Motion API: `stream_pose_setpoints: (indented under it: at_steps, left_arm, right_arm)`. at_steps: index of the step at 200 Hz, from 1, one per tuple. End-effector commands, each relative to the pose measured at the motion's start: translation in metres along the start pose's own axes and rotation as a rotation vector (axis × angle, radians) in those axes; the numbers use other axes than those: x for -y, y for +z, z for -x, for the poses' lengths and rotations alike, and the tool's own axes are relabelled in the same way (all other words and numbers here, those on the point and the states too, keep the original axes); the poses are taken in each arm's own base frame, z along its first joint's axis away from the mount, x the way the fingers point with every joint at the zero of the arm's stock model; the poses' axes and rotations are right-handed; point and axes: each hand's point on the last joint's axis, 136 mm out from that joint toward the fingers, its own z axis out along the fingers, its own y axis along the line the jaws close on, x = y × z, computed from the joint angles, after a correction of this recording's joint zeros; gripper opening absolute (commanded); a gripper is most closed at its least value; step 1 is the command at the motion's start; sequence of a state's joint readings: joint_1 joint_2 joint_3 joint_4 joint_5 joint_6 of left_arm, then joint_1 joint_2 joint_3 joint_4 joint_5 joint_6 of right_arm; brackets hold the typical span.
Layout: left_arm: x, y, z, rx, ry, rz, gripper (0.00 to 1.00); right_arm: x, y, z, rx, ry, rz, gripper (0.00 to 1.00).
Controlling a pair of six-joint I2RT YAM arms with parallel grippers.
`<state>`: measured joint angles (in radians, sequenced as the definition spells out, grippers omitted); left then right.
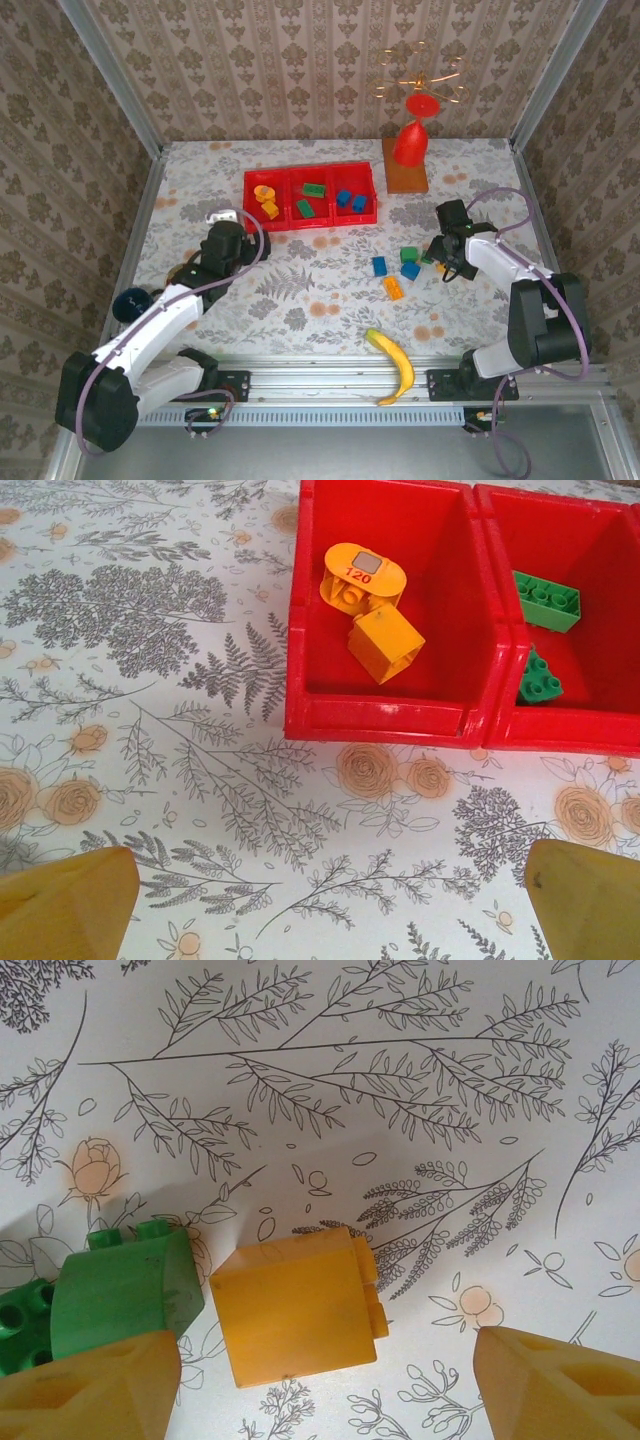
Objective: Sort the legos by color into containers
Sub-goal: Pick up the lego from the middle-right of the table.
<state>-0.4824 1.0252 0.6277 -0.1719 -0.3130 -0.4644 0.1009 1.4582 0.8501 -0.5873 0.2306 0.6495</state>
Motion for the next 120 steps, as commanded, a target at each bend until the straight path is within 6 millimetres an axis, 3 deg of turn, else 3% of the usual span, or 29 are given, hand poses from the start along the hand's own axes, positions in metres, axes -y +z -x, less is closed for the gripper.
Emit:
stream_pose_setpoints:
  at_steps: [1,98,102,120]
  left_arm:
    - [-0.010,-0.001,-0.006,-0.016,-0.016,0.029,1.00]
    - [-0.011,0.000,-0.011,-0.032,-0.024,0.024,1.00]
    - [-0.019,0.002,-0.009,-0.029,-0.041,0.045,1.00]
    - [-0.020,0.002,-0.010,-0.033,-0.043,0.044,1.00]
  right_arm:
    - [0.006,0.004,-0.004,-0.040,-0.015,-0.024,0.76]
    - [0.001,0.026,-0.014,-0.111,-0.014,-0.008,0.67]
    - [0.001,0.027,-0.014,-0.113,-0.012,-0.007,0.67]
    - [-0.001,0.031,-0.016,-0.123,-0.017,-0.006,0.65]
